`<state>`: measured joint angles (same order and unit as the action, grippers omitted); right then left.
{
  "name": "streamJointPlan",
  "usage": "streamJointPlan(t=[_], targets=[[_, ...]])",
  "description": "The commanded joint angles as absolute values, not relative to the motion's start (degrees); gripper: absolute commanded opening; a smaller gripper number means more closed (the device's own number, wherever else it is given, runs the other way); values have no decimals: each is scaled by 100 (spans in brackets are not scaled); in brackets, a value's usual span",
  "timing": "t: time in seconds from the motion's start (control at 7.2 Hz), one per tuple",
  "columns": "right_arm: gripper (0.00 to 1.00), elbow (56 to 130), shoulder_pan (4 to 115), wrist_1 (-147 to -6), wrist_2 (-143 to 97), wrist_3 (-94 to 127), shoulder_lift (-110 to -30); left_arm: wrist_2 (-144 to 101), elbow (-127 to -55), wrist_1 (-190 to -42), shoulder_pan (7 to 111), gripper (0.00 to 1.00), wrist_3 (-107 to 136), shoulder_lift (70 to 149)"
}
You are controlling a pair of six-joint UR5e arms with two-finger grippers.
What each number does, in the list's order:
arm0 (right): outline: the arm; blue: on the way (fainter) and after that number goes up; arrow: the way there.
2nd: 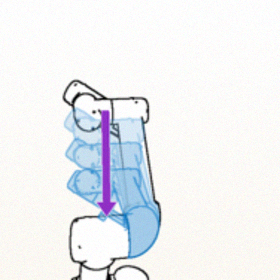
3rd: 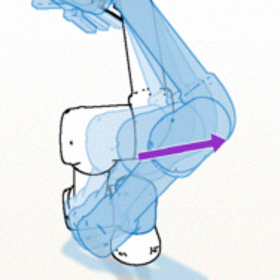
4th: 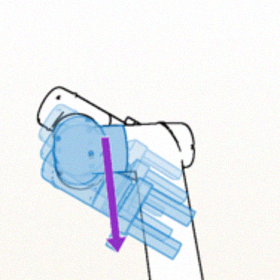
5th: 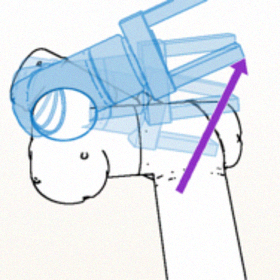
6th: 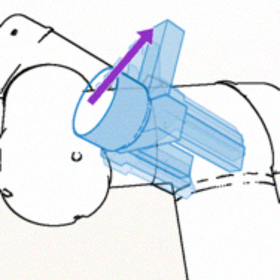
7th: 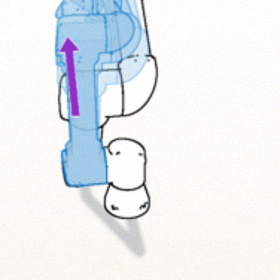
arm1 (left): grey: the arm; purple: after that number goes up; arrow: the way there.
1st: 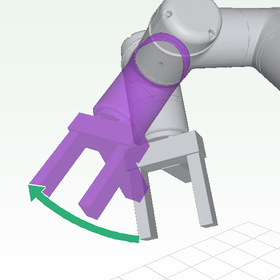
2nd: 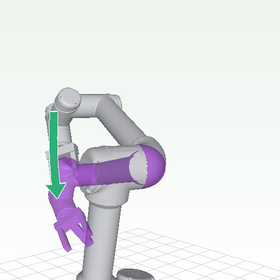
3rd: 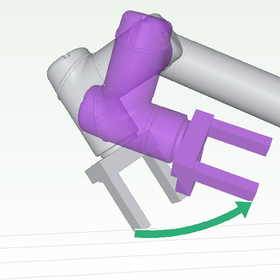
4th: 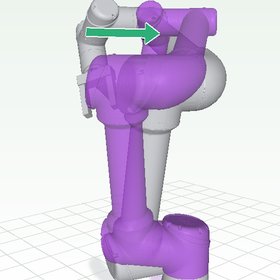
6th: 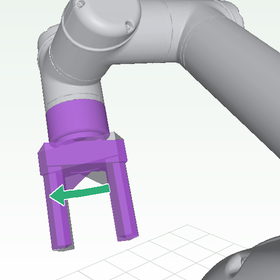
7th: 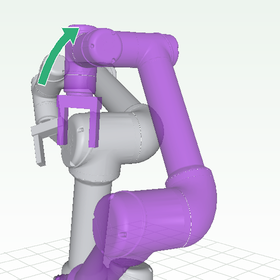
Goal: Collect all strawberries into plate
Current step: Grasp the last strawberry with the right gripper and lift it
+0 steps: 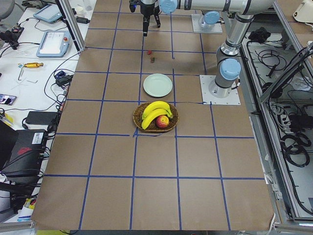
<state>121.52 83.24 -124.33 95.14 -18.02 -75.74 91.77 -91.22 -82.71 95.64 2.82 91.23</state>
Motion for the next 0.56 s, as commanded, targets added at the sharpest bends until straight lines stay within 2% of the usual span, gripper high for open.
streamJointPlan(t=[0.0, 0.14, 0.42], targets=[[16, 12164, 8332, -12437, 9492, -1776, -7567, 9176, -9114, -8271, 9562, 100, 281, 9123], [11, 12155, 8332, -12532, 9492, -1741, -7576, 9176, -9114, -8271, 9571, 100, 290, 9123], [12, 11884, 8384, -12560, 9170, -894, -7620, 9176, -9114, -8271, 9563, 100, 281, 9123]])
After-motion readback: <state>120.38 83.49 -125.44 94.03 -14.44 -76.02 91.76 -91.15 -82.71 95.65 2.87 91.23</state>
